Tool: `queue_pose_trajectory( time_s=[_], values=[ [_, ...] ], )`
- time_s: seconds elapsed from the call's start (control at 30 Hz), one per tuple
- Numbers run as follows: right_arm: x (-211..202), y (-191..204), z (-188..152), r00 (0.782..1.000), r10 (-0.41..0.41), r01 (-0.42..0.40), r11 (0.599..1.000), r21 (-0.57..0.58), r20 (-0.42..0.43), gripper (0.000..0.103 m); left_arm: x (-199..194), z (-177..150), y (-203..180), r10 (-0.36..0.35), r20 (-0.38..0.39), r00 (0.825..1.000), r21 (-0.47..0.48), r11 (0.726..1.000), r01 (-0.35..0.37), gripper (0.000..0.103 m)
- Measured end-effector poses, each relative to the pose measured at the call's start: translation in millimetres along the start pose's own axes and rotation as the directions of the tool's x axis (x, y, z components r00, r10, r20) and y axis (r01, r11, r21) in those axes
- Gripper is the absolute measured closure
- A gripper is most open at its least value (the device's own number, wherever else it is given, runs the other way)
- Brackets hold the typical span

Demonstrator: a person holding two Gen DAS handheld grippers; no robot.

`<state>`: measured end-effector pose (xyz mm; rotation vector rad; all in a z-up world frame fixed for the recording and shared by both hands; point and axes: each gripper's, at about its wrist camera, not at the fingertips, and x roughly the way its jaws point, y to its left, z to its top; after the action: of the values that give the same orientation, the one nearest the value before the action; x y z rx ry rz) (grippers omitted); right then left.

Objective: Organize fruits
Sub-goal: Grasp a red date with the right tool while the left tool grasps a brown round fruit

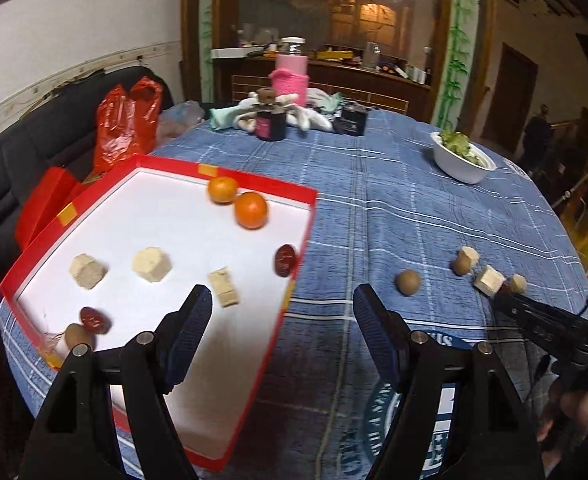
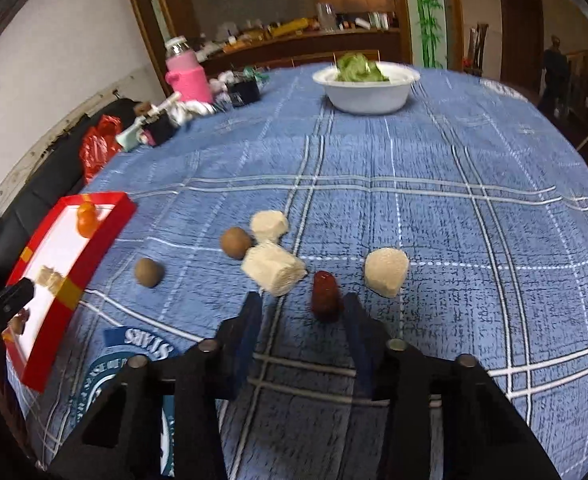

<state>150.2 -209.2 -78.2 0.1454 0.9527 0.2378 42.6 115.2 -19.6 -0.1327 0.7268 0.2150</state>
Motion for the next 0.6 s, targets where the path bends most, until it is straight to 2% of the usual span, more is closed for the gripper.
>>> queue_pose_trajectory(
  time_s=[0.07, 0.2, 0.33, 0.47, 0.53, 0.57, 0.6],
  values=[
    [1.6, -0.8, 0.6, 1.0, -0.017, 0.017, 1.0, -0.004, 0.004, 0.085, 2.9, 0.4, -8.1, -0.02, -0.002, 1.0, 0.02, 1.0, 0.02, 0.03],
    [-3.4, -8.8, -1.6, 1.0, 0.004, -0.004, 0.999, 0.035, 0.022, 0.086, 16.1, 4.0, -30.9, -0.065, -0.047, 0.997, 0.061, 0.996, 0.068, 0.03],
    [-9.7, -11.2, -1.3, 0.998, 0.03, -0.033, 0.998, 0.046, 0.053, 0.085, 32.9, 7.7, -67.2, -0.101, -0.073, 0.992, 0.142, 0.984, 0.111, 0.03],
    [-11.2, -11.9, -1.0, 0.996, 0.056, -0.06, 0.997, 0.048, 0.064, 0.085, 54.9, 7.6, -96.4, -0.088, -0.105, 0.991, 0.195, 0.975, 0.108, 0.032],
    [-11.7, -12.1, -0.8, 0.996, 0.065, -0.069, 0.996, 0.051, 0.069, 0.085, 65.0, 7.1, -102.4, -0.07, -0.116, 0.991, 0.201, 0.975, 0.093, 0.039],
    [-11.7, -11.8, -0.5, 0.995, 0.07, -0.073, 0.996, 0.05, 0.069, 0.085, 71.8, 6.5, -105.2, -0.057, -0.134, 0.989, 0.208, 0.974, 0.084, 0.053],
    [-11.7, -11.3, -0.3, 0.995, 0.077, -0.08, 0.996, 0.049, 0.07, 0.085, 77.6, 5.6, -106.0, -0.046, -0.153, 0.987, 0.214, 0.974, 0.079, 0.078]
  ],
)
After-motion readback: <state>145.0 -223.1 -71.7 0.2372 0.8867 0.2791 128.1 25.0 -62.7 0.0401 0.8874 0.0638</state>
